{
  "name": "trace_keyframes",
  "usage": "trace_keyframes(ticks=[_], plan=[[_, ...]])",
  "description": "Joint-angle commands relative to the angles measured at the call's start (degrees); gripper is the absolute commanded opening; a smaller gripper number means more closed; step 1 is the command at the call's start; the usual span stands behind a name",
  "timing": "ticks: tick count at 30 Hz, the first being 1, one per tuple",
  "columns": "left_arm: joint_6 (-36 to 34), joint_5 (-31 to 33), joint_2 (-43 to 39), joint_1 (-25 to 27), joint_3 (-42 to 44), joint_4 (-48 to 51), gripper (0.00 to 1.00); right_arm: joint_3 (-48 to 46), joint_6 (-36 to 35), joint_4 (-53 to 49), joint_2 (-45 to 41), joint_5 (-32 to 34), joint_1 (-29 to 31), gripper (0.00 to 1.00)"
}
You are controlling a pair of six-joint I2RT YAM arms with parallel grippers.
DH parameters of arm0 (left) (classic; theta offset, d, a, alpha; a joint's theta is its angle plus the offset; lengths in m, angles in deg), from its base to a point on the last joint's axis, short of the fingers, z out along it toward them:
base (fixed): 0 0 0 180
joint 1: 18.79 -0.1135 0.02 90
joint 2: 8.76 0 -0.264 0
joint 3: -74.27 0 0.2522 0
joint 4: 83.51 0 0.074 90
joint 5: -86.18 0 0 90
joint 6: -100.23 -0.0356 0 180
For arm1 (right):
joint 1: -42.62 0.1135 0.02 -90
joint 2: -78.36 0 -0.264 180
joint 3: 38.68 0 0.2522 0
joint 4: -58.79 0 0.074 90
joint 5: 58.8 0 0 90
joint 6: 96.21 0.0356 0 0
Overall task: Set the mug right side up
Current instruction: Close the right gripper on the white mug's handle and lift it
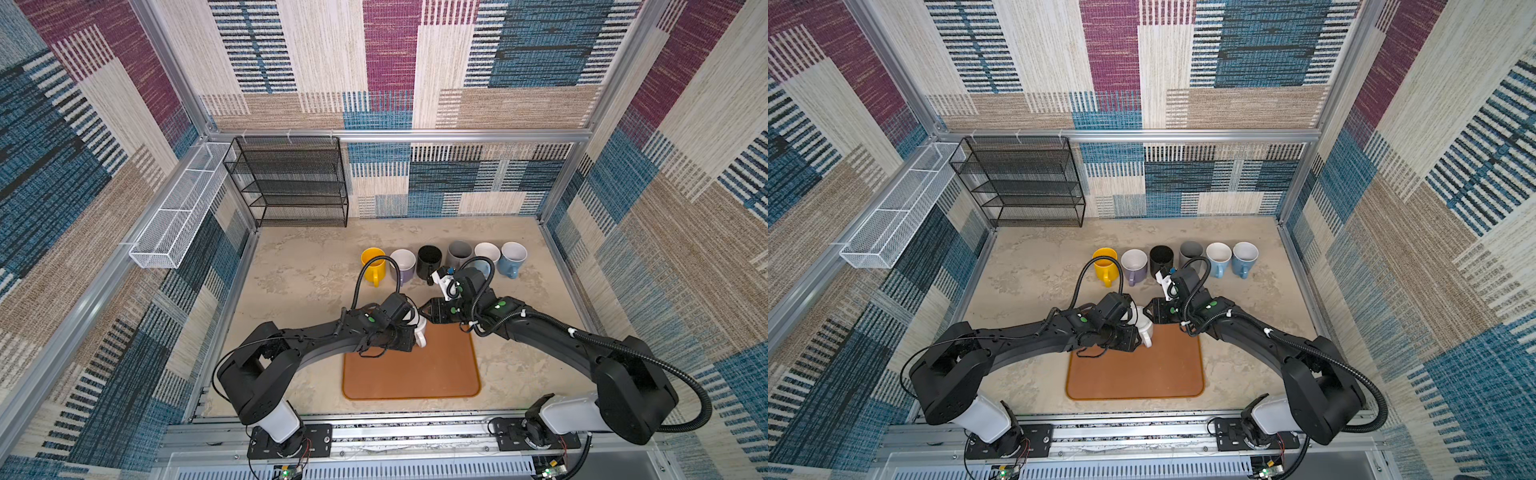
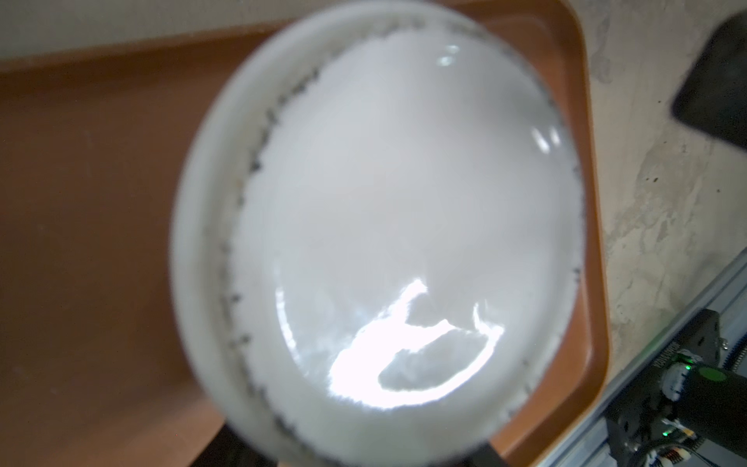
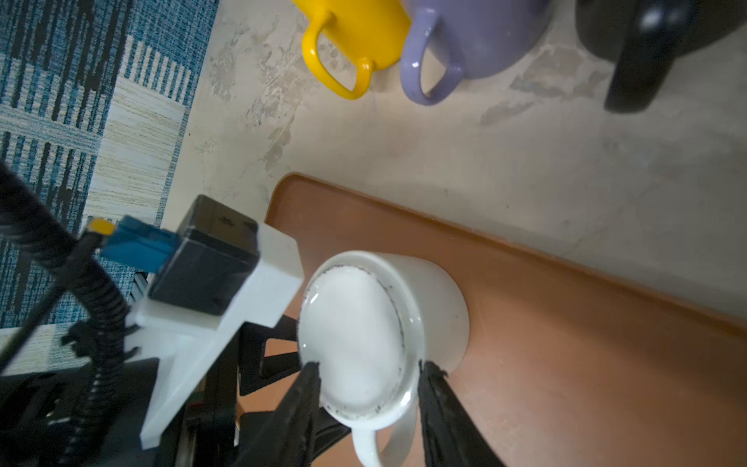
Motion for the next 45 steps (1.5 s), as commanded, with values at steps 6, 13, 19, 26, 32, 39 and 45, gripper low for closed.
trace_keyframes(ticks=[6, 13, 19, 26, 32, 39, 45], plan=[[-2.7, 3.61, -9.34, -4.66, 6.56, 1.91, 0.5, 1.87, -7.78, -10.27, -1.54, 6.13, 0.4, 0.49], [-5.06, 7.88, -16.73, -8.08, 8.39, 7.82, 0.5, 4.19, -8.06, -16.21, -1.53, 11.66, 5.61, 0.51], [-6.79, 12.73, -20.82, -9.74, 8.65, 11.79, 0.5, 7.25, -3.94, -20.03, 2.25, 18.96, 10.52, 0.51], [-7.78, 14.49, -24.1, -11.05, 9.26, 14.91, 0.5, 7.44, -1.38, -19.73, 5.38, 19.48, 13.32, 0.51], [-5.56, 14.11, -24.99, -11.53, 11.78, 12.99, 0.5, 8.8, -1.45, -19.85, 7.6, 19.75, 14.07, 0.5], [-4.21, 13.67, -24.89, -11.73, 13.46, 11.86, 0.51, 10.35, -2.22, -21.04, 9.54, 20.69, 14.34, 0.45], [-3.56, 13.3, -24.88, -11.73, 14.01, 10.39, 0.51, 11.17, -2.32, -22.01, 10.89, 21.5, 14.59, 0.4]])
